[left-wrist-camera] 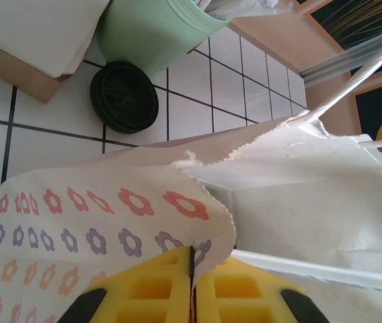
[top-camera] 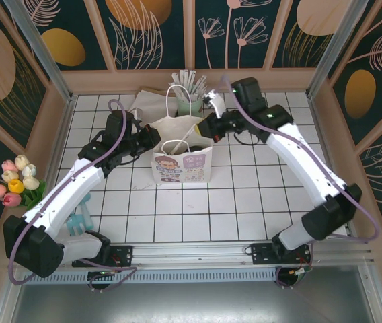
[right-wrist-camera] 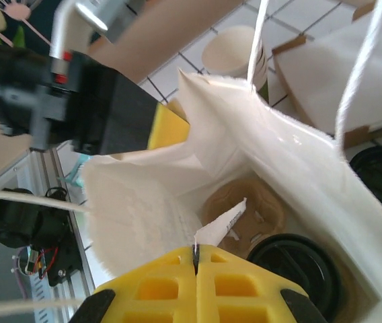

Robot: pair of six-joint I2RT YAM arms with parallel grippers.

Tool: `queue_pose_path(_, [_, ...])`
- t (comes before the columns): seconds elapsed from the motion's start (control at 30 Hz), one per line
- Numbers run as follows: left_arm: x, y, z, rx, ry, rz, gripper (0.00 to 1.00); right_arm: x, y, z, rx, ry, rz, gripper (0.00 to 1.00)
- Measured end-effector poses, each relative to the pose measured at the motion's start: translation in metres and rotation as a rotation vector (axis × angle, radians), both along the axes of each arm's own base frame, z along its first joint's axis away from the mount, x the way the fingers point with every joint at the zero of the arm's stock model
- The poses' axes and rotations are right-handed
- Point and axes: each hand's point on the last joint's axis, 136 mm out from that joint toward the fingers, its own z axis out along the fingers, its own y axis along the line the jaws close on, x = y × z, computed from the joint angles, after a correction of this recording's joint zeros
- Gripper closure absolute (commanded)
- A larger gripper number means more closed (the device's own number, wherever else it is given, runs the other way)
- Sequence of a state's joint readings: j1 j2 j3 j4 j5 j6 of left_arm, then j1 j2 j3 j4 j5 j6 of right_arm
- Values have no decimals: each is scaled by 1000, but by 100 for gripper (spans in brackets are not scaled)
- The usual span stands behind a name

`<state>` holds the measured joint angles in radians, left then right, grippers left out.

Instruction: Pack the takeout coffee

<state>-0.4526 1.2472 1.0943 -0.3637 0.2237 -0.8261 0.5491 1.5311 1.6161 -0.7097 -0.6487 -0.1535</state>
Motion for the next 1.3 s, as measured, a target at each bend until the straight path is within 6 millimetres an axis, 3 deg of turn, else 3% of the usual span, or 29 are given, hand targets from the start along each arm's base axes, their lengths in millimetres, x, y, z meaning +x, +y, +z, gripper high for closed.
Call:
queue_pose_path(0.13, [0, 0, 0, 0, 0, 0, 92, 9, 13, -20, -16, 34, 21, 100])
queue_pose_path(0.3, [0, 0, 0, -1, 0, -1, 92, 16, 24, -26, -15, 40, 36, 100])
queue_pose_path(0.43, [0, 0, 0, 0, 0, -1, 93, 17, 30, -35, -39, 45, 42, 94])
queue_pose_path(0.53, [0, 0, 0, -1, 0, -1, 94, 22, 25, -40, -81, 23, 12, 79])
queue_pose_path(0.6, [0, 0, 0, 0, 1, -1, 94, 25, 18, -40, -108, 5, -23, 59])
queue_pose_path(0.67, [0, 0, 0, -1, 1, -1, 95, 26, 9, -35, -131, -25, -63, 44])
queue_pose_path(0.7, [0, -1, -1, -2, 2, -3, 95, 26, 4, -29, -134, -48, -82, 29])
queue_pose_path(0.8, [0, -4, -1, -17, 10, -10, 96, 18, -15, -6, -120, -113, -150, 1])
queue_pose_path(0.93, [1, -10, -3, -54, 28, -25, 98, 9, -47, 31, -54, -213, -301, 1])
queue_pose_path(1.07, [2, -18, -5, -85, 49, -42, 98, 14, -93, 62, 59, -259, -534, 1])
queue_pose_path(1.17, [1, -24, -6, -106, 59, -59, 95, 24, -131, 64, 122, -249, -719, 1])
queue_pose_path(1.3, [-4, -36, -7, -129, 75, -105, 86, 32, -164, 44, 154, -191, -878, 1])
